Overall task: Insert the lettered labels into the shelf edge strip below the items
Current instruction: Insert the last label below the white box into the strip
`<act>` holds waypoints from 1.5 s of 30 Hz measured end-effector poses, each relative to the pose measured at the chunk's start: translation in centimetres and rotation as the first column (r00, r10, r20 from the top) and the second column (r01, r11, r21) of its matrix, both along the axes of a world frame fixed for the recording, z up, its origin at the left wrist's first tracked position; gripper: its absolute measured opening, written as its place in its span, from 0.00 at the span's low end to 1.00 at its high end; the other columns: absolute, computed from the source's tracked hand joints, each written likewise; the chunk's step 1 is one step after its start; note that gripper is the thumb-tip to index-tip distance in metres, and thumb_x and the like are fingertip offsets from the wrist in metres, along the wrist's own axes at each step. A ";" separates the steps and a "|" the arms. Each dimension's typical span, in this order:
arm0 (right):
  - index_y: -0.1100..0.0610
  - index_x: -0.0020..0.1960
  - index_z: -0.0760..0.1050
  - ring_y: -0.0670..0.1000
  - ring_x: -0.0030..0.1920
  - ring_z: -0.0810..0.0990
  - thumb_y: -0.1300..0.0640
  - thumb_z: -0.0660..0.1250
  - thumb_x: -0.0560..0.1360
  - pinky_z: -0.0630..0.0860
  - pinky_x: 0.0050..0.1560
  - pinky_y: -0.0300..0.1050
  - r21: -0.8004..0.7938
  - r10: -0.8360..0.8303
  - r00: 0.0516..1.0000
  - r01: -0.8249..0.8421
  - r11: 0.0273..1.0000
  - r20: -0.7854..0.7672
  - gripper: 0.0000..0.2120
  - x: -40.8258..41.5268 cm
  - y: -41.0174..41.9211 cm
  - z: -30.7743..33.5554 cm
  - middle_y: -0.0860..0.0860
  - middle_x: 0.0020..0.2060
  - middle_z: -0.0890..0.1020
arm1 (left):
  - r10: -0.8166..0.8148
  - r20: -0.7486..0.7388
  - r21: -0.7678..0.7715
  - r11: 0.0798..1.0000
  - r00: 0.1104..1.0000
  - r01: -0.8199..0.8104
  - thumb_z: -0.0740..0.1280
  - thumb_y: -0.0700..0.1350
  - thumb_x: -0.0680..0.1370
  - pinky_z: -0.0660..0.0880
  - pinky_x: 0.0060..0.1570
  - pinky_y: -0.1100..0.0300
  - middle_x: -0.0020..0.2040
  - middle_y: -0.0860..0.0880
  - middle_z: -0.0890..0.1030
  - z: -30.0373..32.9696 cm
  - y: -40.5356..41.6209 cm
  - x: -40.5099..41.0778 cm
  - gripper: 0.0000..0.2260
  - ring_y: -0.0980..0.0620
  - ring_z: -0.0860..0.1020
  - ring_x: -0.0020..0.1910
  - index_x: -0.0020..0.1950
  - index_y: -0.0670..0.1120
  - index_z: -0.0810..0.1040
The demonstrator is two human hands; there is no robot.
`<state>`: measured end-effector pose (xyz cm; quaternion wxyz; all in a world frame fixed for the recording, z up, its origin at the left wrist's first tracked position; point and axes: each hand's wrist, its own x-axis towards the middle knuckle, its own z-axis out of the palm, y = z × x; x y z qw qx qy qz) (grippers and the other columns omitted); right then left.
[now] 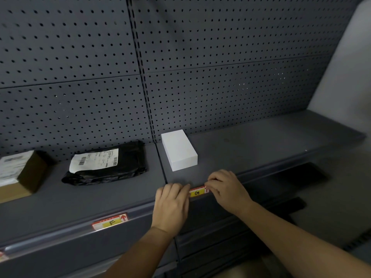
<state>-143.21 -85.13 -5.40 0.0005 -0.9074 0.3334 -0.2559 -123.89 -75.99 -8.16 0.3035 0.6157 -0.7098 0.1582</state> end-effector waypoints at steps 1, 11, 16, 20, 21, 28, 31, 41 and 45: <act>0.57 0.47 0.82 0.51 0.46 0.76 0.62 0.72 0.72 0.74 0.45 0.47 -0.003 0.004 1.000 -0.004 1.000 -0.007 0.04 0.0 0.0 -0.1 0.51 0.44 0.80 | 0.016 -0.007 0.002 1.000 1.000 -0.016 0.71 0.43 0.75 0.66 0.45 0.54 0.47 0.49 0.76 0.1 -0.1 0.0 0.11 0.48 0.72 0.46 0.57 0.47 0.80; 0.53 0.47 0.80 0.46 0.52 0.72 0.57 0.69 0.75 0.71 0.54 0.46 0.115 -0.055 0.996 0.046 0.992 0.072 0.02 -0.1 0.2 -0.8 0.47 0.49 0.76 | 0.036 0.061 0.053 0.998 0.997 -0.040 0.72 0.43 0.74 0.63 0.44 0.53 0.45 0.50 0.74 -0.3 0.0 0.4 0.04 0.47 0.71 0.45 0.47 0.49 0.80; 0.50 0.47 0.78 0.45 0.61 0.68 0.55 0.67 0.77 0.64 0.61 0.45 0.169 -0.063 0.998 0.060 0.984 0.016 0.02 -0.2 0.0 -0.4 0.45 0.57 0.73 | 0.046 0.046 0.084 0.995 0.998 -0.050 0.72 0.44 0.73 0.64 0.47 0.52 0.48 0.50 0.74 0.0 0.1 0.3 0.04 0.48 0.71 0.48 0.47 0.50 0.80; 0.49 0.46 0.77 0.44 0.62 0.66 0.53 0.66 0.78 0.64 0.62 0.47 0.185 -0.078 0.997 0.079 0.980 -0.011 0.02 -0.2 0.3 -0.7 0.45 0.60 0.71 | 0.051 0.038 0.105 0.993 0.998 -0.055 0.70 0.44 0.74 0.64 0.47 0.52 0.47 0.51 0.73 0.0 -0.1 0.3 0.03 0.48 0.71 0.48 0.46 0.51 0.79; 0.49 0.45 0.77 0.44 0.62 0.66 0.53 0.67 0.77 0.65 0.62 0.48 0.190 -0.083 0.997 0.081 0.978 0.001 0.03 -0.2 0.4 -0.8 0.45 0.60 0.71 | 0.054 0.040 0.114 0.992 0.998 -0.059 0.70 0.45 0.74 0.64 0.47 0.52 0.47 0.51 0.72 0.0 -0.2 0.3 0.02 0.48 0.71 0.48 0.46 0.51 0.79; 0.48 0.46 0.77 0.41 0.58 0.66 0.53 0.65 0.78 0.62 0.61 0.45 0.243 -0.095 0.995 0.094 0.965 -0.008 0.03 -0.1 0.3 -0.6 0.43 0.57 0.71 | 0.071 0.033 0.157 0.985 0.997 -0.075 0.68 0.45 0.75 0.60 0.43 0.54 0.44 0.53 0.73 0.1 -0.6 0.2 0.02 0.50 0.71 0.46 0.44 0.52 0.79; 0.47 0.46 0.76 0.42 0.55 0.69 0.53 0.64 0.79 0.63 0.61 0.46 0.260 -0.084 0.996 0.091 0.961 -0.037 0.04 -0.2 0.2 -0.5 0.42 0.52 0.72 | 0.066 0.007 0.174 0.983 0.998 -0.066 0.68 0.45 0.76 0.61 0.42 0.57 0.44 0.54 0.73 0.0 -0.6 0.1 0.02 0.51 0.71 0.45 0.45 0.52 0.79; 0.45 0.45 0.73 0.41 0.53 0.69 0.53 0.63 0.78 0.61 0.60 0.45 0.301 -0.093 0.994 0.108 0.948 -0.062 0.05 -0.2 0.1 -0.2 0.40 0.49 0.73 | 0.066 -0.046 0.212 0.976 0.997 -0.055 0.68 0.44 0.76 0.67 0.43 0.58 0.43 0.53 0.72 0.1 -0.8 0.0 0.02 0.52 0.72 0.44 0.45 0.51 0.79; 0.45 0.45 0.73 0.42 0.53 0.69 0.53 0.63 0.78 0.60 0.58 0.43 0.309 -0.092 0.994 0.107 0.945 -0.062 0.05 -0.1 0.2 0.0 0.40 0.49 0.73 | 0.065 -0.053 0.215 0.975 0.996 -0.052 0.67 0.44 0.77 0.66 0.43 0.58 0.44 0.53 0.73 0.1 -0.8 0.0 0.03 0.52 0.72 0.44 0.45 0.51 0.79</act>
